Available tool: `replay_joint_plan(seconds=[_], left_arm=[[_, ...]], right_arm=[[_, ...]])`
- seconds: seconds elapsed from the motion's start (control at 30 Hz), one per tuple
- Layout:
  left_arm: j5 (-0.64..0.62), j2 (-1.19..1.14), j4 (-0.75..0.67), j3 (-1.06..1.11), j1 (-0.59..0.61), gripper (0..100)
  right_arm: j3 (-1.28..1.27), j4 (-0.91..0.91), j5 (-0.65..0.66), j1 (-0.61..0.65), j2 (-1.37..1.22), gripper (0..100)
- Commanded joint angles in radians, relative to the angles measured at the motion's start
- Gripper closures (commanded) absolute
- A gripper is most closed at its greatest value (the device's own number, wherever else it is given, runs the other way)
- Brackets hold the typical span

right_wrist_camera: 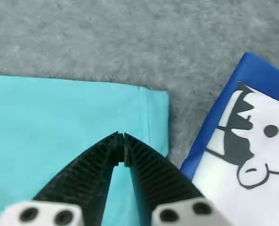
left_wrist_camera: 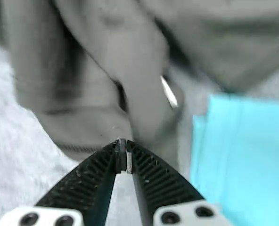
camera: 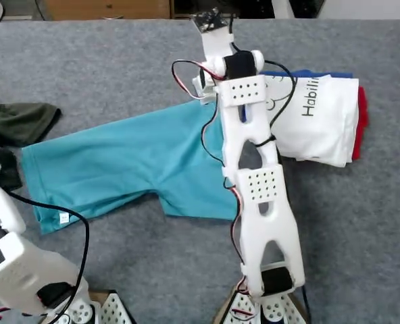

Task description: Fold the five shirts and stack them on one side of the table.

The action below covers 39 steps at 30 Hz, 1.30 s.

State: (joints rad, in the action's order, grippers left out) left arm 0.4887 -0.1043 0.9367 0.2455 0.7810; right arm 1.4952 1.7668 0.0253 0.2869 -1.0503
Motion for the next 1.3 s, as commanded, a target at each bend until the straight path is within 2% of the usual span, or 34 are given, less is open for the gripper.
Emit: replay_joint_plan(seconds=[0.0,0.1,0.27,0.43,0.63,0.83,1.0,1.1,1.27], left_arm=[[0.017,0.143,0.112,0.006,-0.028,98],[0.021,0.305,0.133,0.138,-0.086,98],[0.018,0.590,0.064,0.439,-0.181,98],[0.023,0.674,0.083,0.628,-0.264,98],[0.025,0.664,0.219,0.669,-0.270,98],[0.026,0.664,0.153,0.781,-0.264,98],[0.026,0.671,0.140,0.836,-0.262,98],[0.025,0.685,0.178,0.789,-0.259,98],[0.000,0.786,0.328,0.539,-0.261,98]], right_arm=[[-0.186,0.021,0.084,0.050,0.191,99.6],[-0.435,0.021,0.149,0.084,0.335,99.6],[-0.779,0.008,0.241,0.107,0.535,98.5],[-1.009,-0.002,0.344,0.105,0.667,98.5],[-1.205,-0.126,0.347,0.036,0.713,98.7],[-1.395,-0.361,0.351,-0.059,0.711,98.7],[-1.564,-0.560,0.351,-0.070,0.711,98.9],[-1.577,-0.546,0.351,-0.059,0.720,98.9],[-1.486,-0.439,0.353,-0.036,0.719,98.9]])
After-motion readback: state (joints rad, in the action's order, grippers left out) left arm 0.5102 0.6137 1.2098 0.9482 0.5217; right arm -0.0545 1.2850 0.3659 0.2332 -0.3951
